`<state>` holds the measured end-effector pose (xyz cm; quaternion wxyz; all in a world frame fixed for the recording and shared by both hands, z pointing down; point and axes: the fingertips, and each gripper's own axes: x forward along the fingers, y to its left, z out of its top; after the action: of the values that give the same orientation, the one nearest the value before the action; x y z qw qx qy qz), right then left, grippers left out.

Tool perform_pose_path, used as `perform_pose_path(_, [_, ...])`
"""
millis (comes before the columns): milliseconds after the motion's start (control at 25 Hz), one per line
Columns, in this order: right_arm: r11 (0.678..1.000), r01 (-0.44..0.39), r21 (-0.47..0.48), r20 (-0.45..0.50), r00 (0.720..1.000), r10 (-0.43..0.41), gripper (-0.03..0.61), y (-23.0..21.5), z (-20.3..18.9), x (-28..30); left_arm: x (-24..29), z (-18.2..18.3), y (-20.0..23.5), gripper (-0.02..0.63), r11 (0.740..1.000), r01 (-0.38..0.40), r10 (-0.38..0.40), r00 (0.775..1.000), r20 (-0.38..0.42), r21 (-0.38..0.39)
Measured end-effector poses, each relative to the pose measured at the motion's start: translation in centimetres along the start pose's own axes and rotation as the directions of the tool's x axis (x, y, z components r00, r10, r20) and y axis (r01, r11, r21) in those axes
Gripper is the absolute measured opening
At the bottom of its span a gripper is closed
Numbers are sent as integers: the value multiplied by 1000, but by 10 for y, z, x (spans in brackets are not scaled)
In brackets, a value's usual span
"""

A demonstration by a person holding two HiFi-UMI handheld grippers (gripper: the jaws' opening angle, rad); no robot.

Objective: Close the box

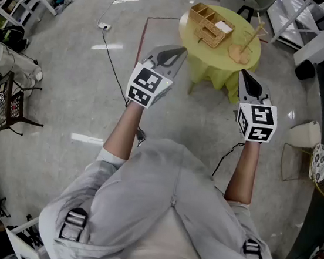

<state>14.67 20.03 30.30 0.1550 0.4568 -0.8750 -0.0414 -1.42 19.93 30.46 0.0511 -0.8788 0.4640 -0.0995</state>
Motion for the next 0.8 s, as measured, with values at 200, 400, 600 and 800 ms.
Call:
perform_pose_path(200, [1000,6,-6,3,1000,-6,23,-11,-8,-7,8,-4,-13,28,1000,-10,10,1000,-16,-1])
perform_pose_path(400, [1000,-2,-13,-4,1000,2,23,-23,-17,-14,17,-10,-27,28,1000,-21,21,999,-44,-14])
perform_pose_path(600, [1000,-18,-11,-5,1000,18,23,-31,-30,-19,23,-15,-39,28,999,-46,44,997,-67,-16])
perform_pose_path(800, [1000,-24,2,0,1000,24,23,-38,-40,-18,33,-19,-45,28,999,-47,46,996,-81,-8])
